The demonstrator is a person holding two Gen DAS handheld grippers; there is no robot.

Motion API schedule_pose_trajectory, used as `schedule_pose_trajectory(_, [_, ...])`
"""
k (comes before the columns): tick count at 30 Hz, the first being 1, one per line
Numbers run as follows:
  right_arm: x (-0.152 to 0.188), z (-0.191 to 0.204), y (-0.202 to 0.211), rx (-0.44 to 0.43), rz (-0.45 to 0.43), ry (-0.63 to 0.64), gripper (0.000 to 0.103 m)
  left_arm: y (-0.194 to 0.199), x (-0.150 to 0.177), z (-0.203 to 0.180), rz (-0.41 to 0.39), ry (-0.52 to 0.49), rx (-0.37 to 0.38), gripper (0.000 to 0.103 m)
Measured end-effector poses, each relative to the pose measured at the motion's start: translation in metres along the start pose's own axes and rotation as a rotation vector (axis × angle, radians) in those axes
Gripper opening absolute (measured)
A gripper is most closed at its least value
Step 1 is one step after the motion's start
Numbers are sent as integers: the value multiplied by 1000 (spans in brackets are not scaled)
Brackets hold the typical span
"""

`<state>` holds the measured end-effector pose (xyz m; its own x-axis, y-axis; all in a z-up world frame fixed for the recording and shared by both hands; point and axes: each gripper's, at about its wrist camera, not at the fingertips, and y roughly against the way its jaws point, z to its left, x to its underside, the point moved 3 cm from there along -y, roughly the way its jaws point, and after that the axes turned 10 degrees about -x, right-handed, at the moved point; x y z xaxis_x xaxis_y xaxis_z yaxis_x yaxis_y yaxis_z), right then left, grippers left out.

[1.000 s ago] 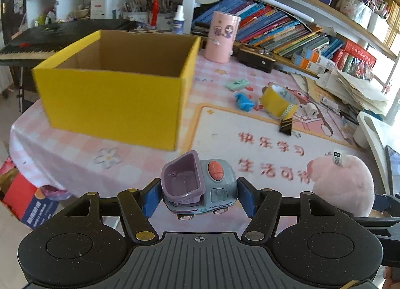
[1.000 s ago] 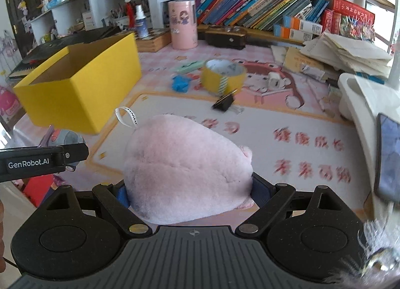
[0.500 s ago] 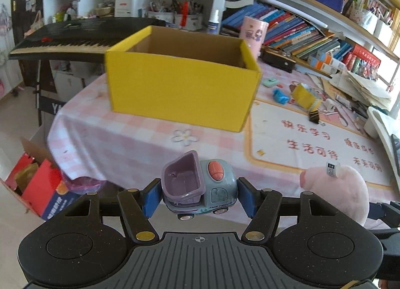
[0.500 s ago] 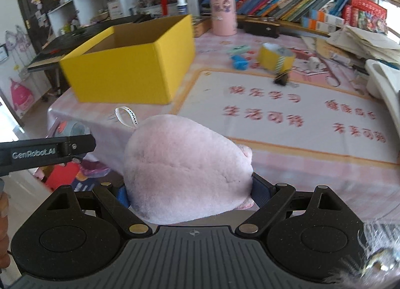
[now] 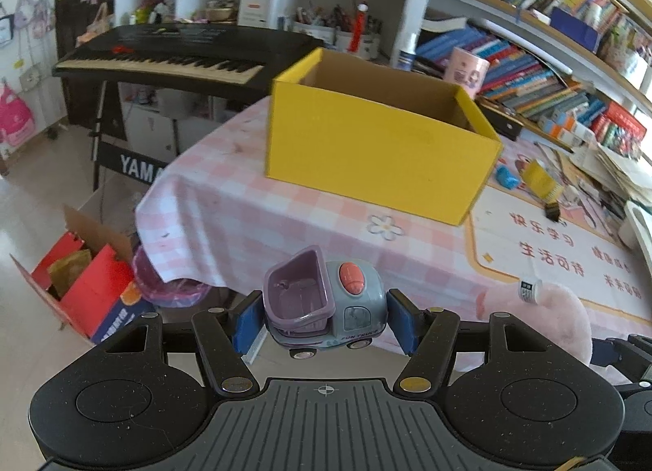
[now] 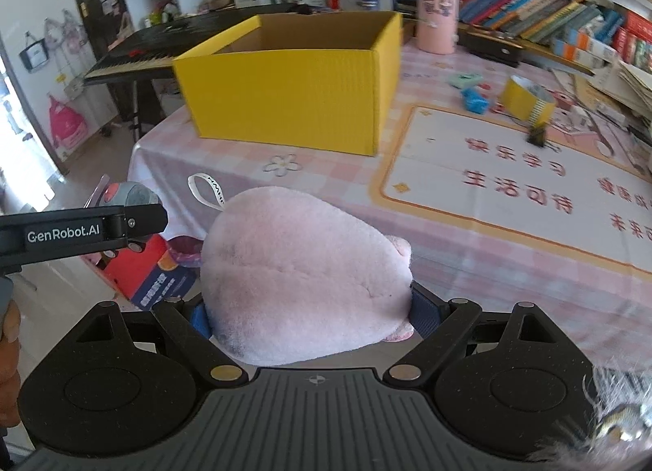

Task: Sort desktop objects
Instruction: 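Carry the truck in the left gripper and the plush in the right gripper toward the yellow box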

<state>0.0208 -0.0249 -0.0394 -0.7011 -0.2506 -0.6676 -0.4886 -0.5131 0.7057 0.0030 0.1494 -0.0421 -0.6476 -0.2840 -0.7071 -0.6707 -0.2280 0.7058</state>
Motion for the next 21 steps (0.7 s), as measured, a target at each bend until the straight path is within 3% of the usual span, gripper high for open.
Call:
schedule_pose_trajectory(12, [-18,29,-26,-60,19,51,88,-1,-8,34,-22,50,-41,64])
schedule_pose_trajectory(21, [-28,38,-35,-80,27,67,88,-4,-14,38,-30,42,-57,64])
